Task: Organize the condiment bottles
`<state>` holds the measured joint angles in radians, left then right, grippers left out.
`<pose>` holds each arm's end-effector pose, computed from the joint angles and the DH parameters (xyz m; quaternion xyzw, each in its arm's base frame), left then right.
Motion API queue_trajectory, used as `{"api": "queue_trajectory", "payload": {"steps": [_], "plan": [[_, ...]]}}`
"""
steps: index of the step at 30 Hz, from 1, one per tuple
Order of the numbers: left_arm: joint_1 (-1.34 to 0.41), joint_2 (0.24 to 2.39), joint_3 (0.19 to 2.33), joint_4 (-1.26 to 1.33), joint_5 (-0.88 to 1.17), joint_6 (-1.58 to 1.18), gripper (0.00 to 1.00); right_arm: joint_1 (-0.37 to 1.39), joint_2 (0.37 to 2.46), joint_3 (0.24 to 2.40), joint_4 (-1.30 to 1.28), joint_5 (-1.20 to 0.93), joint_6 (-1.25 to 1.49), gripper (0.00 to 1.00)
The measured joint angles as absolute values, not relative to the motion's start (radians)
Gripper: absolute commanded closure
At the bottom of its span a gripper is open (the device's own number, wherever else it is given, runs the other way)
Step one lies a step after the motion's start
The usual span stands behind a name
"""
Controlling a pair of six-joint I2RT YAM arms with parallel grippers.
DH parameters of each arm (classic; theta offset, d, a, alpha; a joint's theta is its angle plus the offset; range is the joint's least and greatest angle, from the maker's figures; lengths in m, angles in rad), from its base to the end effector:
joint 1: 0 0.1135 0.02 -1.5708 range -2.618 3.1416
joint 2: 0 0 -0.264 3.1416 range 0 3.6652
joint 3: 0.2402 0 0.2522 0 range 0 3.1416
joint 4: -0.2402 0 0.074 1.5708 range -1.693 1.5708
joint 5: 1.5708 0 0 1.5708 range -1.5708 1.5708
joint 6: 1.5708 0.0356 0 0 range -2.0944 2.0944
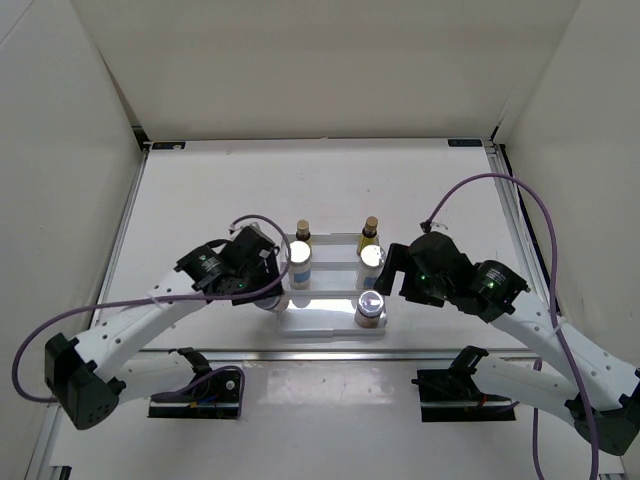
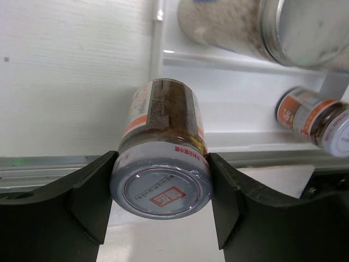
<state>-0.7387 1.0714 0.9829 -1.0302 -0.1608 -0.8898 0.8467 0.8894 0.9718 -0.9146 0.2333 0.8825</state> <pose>0.1447 -0.1241 0.2852 -0.0913 0.9673 -0.1087 0.2103 0.1162 0.1189 0.3182 0.0586 0.9253 0.2023 0.3152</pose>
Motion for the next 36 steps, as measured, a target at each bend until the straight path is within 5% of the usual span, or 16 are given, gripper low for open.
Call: {"api": "queue_trajectory", "payload": {"steps": [20, 22, 23, 26, 27, 29, 36], "plan": [[-0.918, 1.446, 1.045, -0.912, -0.253, -0.931, 0.88, 0.847, 0.868, 0.972, -0.981, 0.245, 0.883, 0.00], [-0.918, 1.449, 1.045, -0.898, -0.252, -0.934, 0.77, 0.847, 0.868, 0.972, -0.986, 0.246, 0.882, 0.00], [-0.918, 1.452, 1.046, -0.893, -0.252, -0.934, 0.61, 0.847, 0.868, 0.972, -0.989, 0.249, 0.883, 0.00], [-0.919, 1.460, 1.053, -0.881, -0.249, -0.934, 0.38, 0.847, 0.874, 0.973, -0.993, 0.254, 0.879, 0.00], [-0.920, 1.464, 1.056, -0.881, -0.248, -0.933, 0.20, 0.847, 0.879, 0.973, -0.994, 0.257, 0.879, 0.00], [-0.921, 1.470, 1.061, -0.877, -0.247, -0.926, 0.04, 0.847, 0.893, 0.975, -0.997, 0.261, 0.869, 0.00], [-0.925, 1.475, 1.100, -0.909, -0.250, -0.894, 0.00, 0.847, 0.913, 1.005, -1.004, 0.264, 0.808, 0.00]]}}
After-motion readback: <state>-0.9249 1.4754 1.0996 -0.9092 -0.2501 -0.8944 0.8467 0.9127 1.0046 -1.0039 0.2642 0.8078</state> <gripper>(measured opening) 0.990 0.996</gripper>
